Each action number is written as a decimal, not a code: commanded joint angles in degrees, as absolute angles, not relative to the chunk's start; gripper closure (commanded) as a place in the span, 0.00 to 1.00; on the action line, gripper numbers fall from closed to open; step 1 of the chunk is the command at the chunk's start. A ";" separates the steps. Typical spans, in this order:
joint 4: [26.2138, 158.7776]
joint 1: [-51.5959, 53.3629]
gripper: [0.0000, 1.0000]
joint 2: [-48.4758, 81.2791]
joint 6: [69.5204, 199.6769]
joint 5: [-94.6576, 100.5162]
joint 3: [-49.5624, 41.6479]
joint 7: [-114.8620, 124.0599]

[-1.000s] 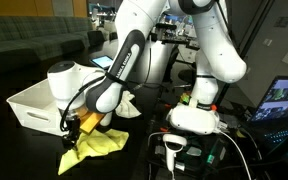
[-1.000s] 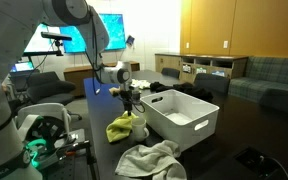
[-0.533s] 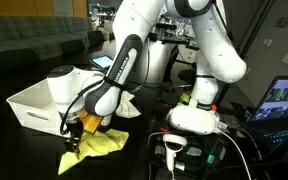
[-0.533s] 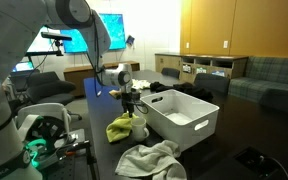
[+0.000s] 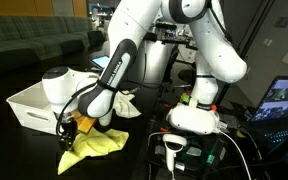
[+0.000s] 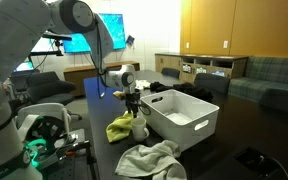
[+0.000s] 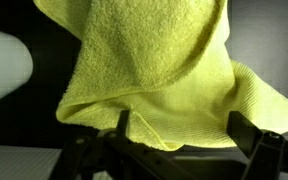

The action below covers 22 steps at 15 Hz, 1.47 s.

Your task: Pick up the cloths from the table and put them in the box, then pick up the marker and seal tape and put them in the cup

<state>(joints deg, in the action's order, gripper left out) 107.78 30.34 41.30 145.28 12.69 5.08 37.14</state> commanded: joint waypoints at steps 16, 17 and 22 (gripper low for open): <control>104.48 30.76 0.95 44.27 142.39 10.44 4.58 32.23; 104.43 30.73 0.98 44.28 141.97 10.41 4.58 32.14; 106.41 31.54 0.98 41.75 141.09 11.18 3.33 34.40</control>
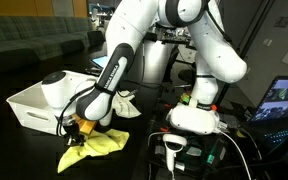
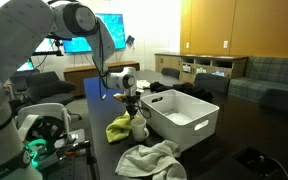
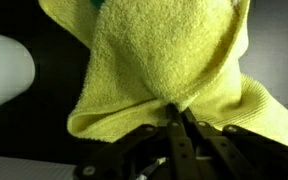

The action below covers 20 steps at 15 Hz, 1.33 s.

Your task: Pick up the cloths from the table and put them in the box, then pick up the marker and seal tape and put them in the cup

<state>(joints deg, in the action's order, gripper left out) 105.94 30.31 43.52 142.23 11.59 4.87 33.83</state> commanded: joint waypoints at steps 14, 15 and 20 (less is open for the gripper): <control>129.00 33.21 0.98 8.71 143.07 22.60 2.68 44.33; 129.34 32.09 0.98 6.38 141.71 22.59 3.55 43.96; 128.51 26.71 0.98 -1.92 134.18 19.64 10.29 40.63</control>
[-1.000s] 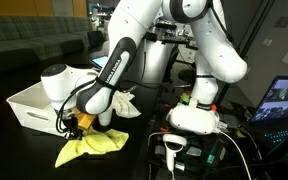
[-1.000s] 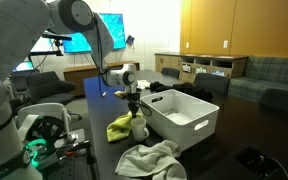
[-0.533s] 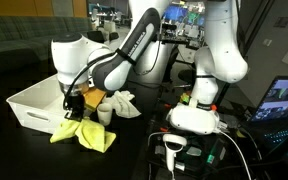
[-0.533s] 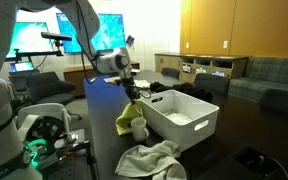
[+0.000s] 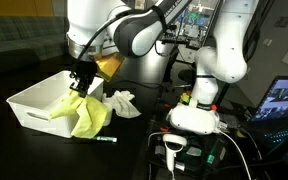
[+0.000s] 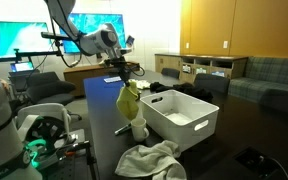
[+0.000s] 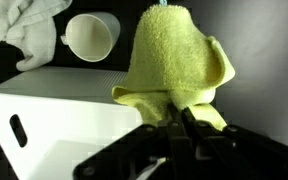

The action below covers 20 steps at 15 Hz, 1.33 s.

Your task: Pick up the cloths from the table and put them in the box, then pick up the marker and seal tape and put them in the cup

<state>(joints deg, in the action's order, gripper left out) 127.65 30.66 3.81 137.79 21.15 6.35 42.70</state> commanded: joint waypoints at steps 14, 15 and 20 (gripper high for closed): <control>115.27 13.19 0.98 -3.13 126.84 18.95 13.83 43.49; 113.65 12.62 0.98 -1.85 126.55 18.80 13.60 42.99; 107.71 13.18 0.98 4.28 124.31 21.92 13.79 49.82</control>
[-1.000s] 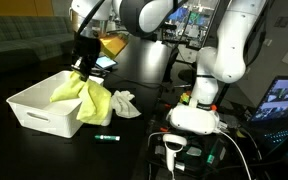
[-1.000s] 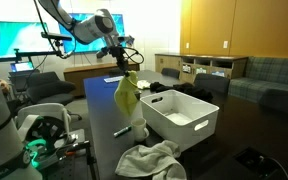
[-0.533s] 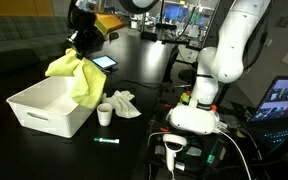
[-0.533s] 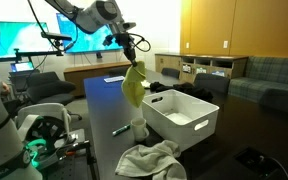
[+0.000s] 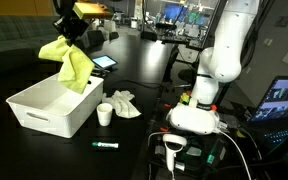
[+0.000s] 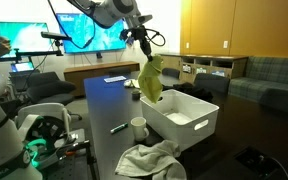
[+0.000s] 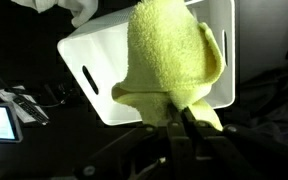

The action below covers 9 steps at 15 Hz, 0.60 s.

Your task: Pick up the cloths from the table and put them in the box, then pick up the marker and seal tape and put them in the cup

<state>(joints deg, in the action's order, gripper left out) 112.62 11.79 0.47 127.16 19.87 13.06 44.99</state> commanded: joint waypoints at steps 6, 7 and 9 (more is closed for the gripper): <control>101.43 15.40 0.98 12.53 124.11 23.43 11.23 55.90; 100.61 15.37 0.98 13.48 124.26 23.01 10.58 56.28; 98.34 15.45 0.98 16.11 124.60 23.08 8.67 58.26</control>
